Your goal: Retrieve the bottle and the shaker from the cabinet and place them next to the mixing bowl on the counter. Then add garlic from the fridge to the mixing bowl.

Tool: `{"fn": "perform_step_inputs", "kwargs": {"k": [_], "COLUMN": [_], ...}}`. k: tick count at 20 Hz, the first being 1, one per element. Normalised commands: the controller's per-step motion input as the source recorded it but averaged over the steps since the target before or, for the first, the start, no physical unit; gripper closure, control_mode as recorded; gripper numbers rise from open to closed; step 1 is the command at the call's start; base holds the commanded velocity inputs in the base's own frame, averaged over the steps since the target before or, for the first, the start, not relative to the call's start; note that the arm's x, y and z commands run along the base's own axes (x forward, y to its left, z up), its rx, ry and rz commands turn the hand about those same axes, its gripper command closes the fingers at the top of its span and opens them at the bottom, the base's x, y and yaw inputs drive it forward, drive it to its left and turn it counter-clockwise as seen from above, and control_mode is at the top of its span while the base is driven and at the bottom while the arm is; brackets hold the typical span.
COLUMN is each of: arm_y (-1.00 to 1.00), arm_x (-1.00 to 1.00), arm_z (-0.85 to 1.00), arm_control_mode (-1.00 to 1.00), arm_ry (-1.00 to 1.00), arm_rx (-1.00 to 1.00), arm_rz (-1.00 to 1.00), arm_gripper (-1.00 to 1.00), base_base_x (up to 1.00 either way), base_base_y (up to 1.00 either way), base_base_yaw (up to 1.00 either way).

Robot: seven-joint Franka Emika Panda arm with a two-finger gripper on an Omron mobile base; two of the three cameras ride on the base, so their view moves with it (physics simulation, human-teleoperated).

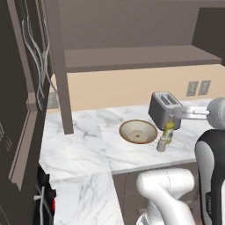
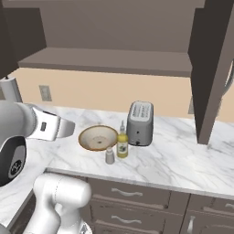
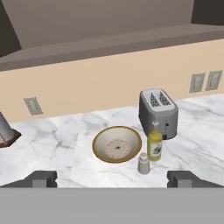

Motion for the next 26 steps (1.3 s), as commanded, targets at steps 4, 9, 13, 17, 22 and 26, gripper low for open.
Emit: {"fn": "perform_step_inputs", "kwargs": {"k": [4,9,13,17,22,26], "arm_y": [0.00,0.00,0.00,0.00,0.00,0.00], "arm_x": [0.00,0.00,0.00,0.00,0.00,0.00], "arm_z": [0.00,0.00,0.00,0.00,0.00,0.00], "arm_control_mode": [1.00,1.00,1.00,1.00,1.00,1.00], "arm_ry": [0.00,0.00,0.00,0.00,0.00,0.00], "arm_rx": [0.00,0.00,0.00,0.00,0.00,0.00], "arm_rz": [0.00,0.00,0.00,0.00,0.00,0.00], "arm_gripper": [-1.00,-1.00,-1.00,-1.00,-1.00,-1.00], "base_base_x": [-0.82,-0.71,-0.67,-0.50,-0.26,0.11], "base_base_y": [-0.14,-0.25,-0.64,-1.00,-0.95,-0.84], "base_base_yaw": [-0.01,-0.05,-0.02,0.10,0.05,-0.34]}}
